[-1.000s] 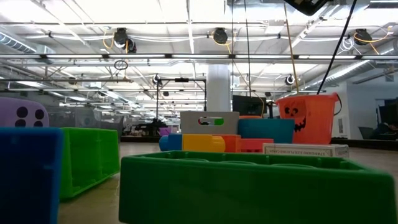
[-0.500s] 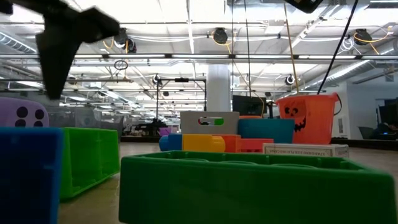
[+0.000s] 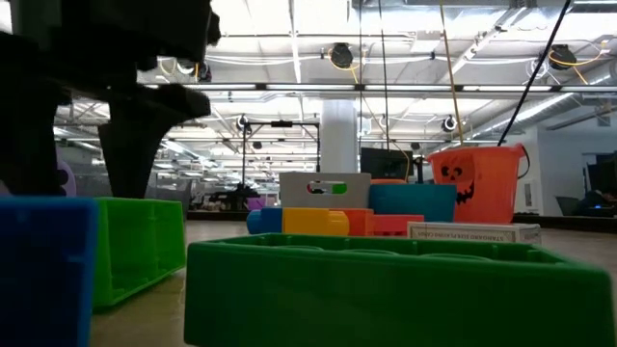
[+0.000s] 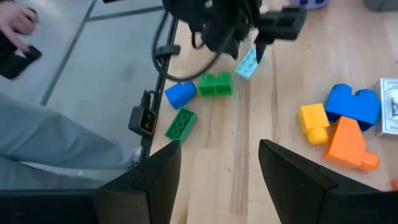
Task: Pick & Place Toys
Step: Put the light blue game piece into the gray bin
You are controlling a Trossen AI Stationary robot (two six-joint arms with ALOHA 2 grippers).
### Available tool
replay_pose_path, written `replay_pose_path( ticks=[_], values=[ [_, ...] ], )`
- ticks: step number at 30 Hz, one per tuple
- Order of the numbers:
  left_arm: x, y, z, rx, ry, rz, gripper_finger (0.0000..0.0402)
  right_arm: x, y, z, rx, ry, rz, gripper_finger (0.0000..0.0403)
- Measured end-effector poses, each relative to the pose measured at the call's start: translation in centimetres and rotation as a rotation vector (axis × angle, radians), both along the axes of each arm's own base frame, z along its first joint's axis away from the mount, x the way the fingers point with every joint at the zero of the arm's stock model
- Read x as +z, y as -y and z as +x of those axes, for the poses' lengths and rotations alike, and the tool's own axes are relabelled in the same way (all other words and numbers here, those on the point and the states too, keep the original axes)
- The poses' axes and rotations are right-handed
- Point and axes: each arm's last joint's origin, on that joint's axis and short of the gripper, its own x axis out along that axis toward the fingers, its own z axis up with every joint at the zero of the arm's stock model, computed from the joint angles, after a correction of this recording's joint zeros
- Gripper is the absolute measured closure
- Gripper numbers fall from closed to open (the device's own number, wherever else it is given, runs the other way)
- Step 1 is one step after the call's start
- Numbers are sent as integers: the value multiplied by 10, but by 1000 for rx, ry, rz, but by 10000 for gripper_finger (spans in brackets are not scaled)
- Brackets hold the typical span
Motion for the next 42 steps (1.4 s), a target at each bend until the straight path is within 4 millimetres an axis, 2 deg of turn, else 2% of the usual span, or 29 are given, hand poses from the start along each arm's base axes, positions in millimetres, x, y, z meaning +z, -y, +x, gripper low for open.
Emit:
replay_pose_path(
  ticks=[8,16,24,32,42],
  values=[
    [-11,-9,2,-49,-27,-102,169,5,3,-4,-30,19,3,195],
    [-13,-18,5,-42,8,-24,170,5,4,-4,-49,20,-12,195],
    [-13,-20,6,-46,8,-21,170,5,6,-4,-52,19,-18,195],
    [1,-25,3,-61,41,10,170,5,14,1,-78,20,-27,195],
    [-5,-24,5,-150,23,16,170,5,20,3,-98,19,-26,195]
  ],
)
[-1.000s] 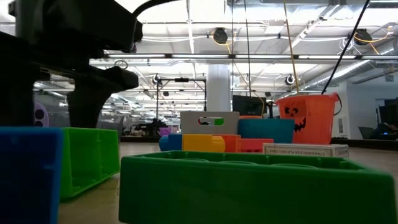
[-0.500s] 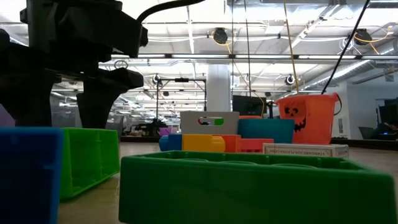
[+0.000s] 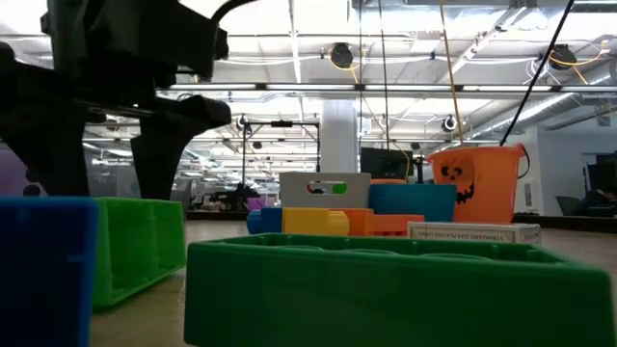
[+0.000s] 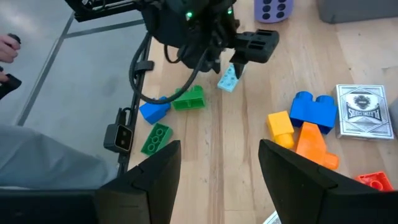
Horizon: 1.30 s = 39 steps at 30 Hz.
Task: Pick & Place Toys
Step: Put the light blue game piece into the gray bin
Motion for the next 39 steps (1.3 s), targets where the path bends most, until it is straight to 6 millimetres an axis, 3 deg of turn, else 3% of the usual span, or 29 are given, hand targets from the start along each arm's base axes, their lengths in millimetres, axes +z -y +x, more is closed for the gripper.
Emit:
replay_pose_path(
  ticks=[17,26,29,35,39],
  values=[
    [-14,-17,1,40,-67,-70,172,-2,0,-1,1,-21,-8,195],
    [-14,-19,1,105,-73,-86,260,-2,0,-1,6,-19,-19,195],
    [-10,-23,2,185,-66,-97,261,-2,1,-1,13,-16,-29,195],
    [24,-44,-1,318,34,-87,261,-2,9,2,-34,-20,-13,195],
    [62,-63,-9,399,176,-61,248,-1,21,7,-121,-23,44,195]
  ],
)
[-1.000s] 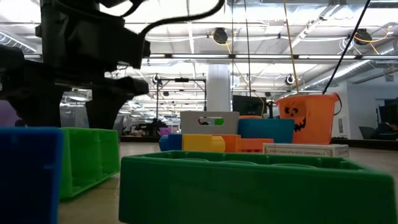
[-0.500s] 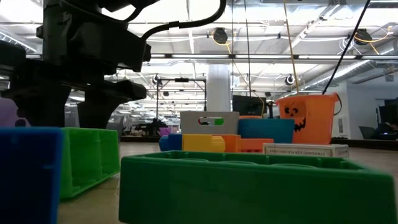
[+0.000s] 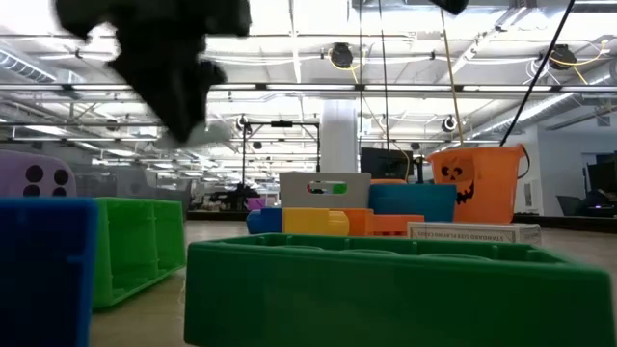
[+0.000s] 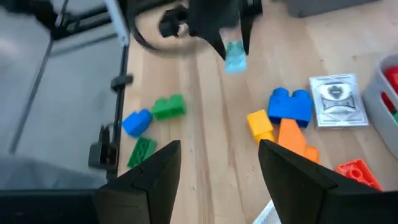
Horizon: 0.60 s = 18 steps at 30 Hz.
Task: Pick & Place Toys
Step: Put the light blue game piece into the gray bin
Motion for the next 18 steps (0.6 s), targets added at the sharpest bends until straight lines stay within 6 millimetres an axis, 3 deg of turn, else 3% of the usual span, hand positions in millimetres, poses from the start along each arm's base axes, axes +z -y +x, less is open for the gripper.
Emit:
replay_pose_path(
  ticks=[7,10,18],
  values=[
    [58,-35,-17,186,253,15,256,11,12,15,-141,132,154,195],
    [72,-43,-16,223,297,25,256,9,20,31,-245,170,252,195],
    [98,-46,4,189,355,106,256,-16,44,65,-312,113,386,195]
  ],
)
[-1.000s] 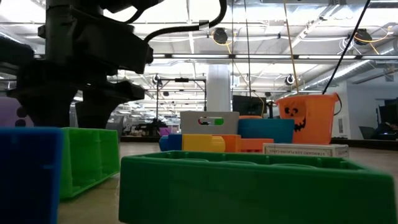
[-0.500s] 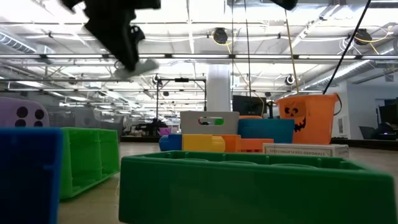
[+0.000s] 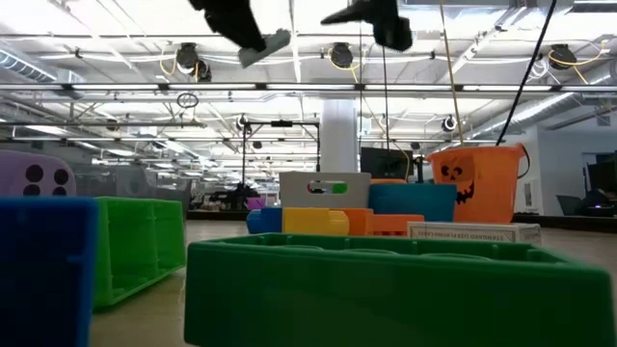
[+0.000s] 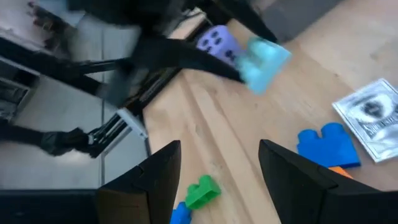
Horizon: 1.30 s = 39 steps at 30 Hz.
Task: Pick & Place Toys
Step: Put the light blue game piece into the gray bin
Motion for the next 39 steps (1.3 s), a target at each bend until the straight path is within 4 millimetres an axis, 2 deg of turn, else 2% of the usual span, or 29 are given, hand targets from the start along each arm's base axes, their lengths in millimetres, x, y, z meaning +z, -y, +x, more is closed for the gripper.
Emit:
replay_pose_path(
  ticks=[4,10,15,21,29,35,39],
  values=[
    [12,2,10,-34,13,40,256,-8,10,9,-33,-15,8,195],
    [12,4,24,-75,-24,99,256,-8,20,17,-52,41,0,195],
    [14,3,24,-71,-27,123,256,-13,23,18,-79,69,35,195],
    [14,6,23,-99,-40,152,256,-29,25,19,-112,134,113,203],
    [14,12,21,-120,-42,192,256,-51,24,15,-122,234,230,268],
    [14,13,21,-131,-46,200,254,-54,25,13,-120,299,256,326],
    [15,13,21,-145,-46,208,229,-54,25,13,-115,304,246,358]
  ],
)
